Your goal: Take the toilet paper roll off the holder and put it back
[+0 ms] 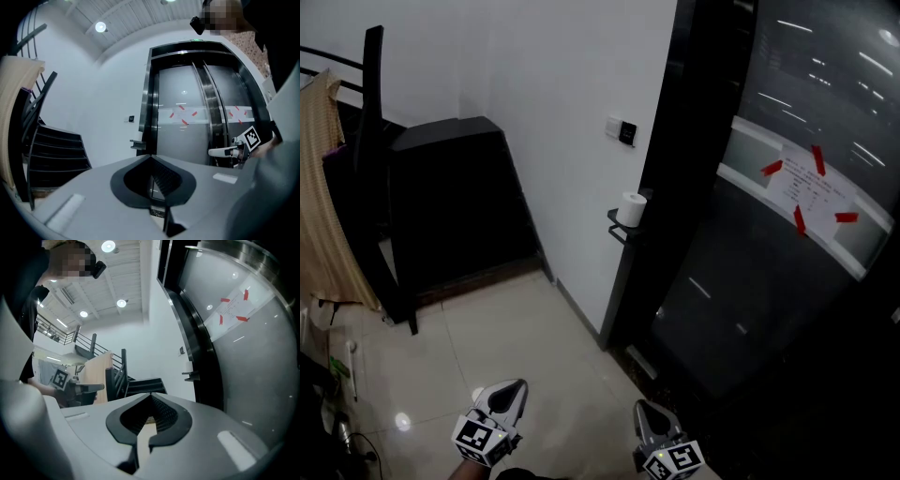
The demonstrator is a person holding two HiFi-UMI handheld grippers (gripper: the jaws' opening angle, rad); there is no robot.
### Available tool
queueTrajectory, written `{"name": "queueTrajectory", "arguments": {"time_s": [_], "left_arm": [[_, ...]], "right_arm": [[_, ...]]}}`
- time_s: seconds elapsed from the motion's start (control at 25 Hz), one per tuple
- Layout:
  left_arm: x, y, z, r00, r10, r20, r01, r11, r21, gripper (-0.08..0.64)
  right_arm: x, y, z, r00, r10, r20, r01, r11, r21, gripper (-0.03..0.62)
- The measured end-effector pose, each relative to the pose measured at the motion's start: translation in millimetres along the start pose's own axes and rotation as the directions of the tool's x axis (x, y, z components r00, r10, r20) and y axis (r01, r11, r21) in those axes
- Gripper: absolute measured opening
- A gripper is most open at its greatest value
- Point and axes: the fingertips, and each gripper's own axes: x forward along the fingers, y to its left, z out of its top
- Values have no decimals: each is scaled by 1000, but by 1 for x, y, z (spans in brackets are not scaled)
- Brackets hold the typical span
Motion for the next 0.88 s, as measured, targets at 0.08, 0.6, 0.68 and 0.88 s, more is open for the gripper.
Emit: {"name": "queueTrajectory", "arguments": {"time_s": [0.08, 0.6, 0.68, 0.88], "left_arm": [[11, 0, -1, 1000, -3, -16, 3, 1000, -10, 2], [99, 90, -3, 1000, -21, 10, 21, 1000, -20, 2], [116, 105, 4, 999, -39, 31, 39, 999, -17, 2], [155, 137, 16, 995, -91, 49, 91, 996, 0, 2]], "right_arm": [[8, -8, -8, 1000, 8, -13, -7, 1000, 22, 14], [106, -50, 7, 999, -52, -7, 52, 998, -38, 14], [124, -55, 19, 998, -68, 9, 68, 996, -57, 14], [166, -65, 34, 994, -105, 24, 107, 991, -85, 14]]}}
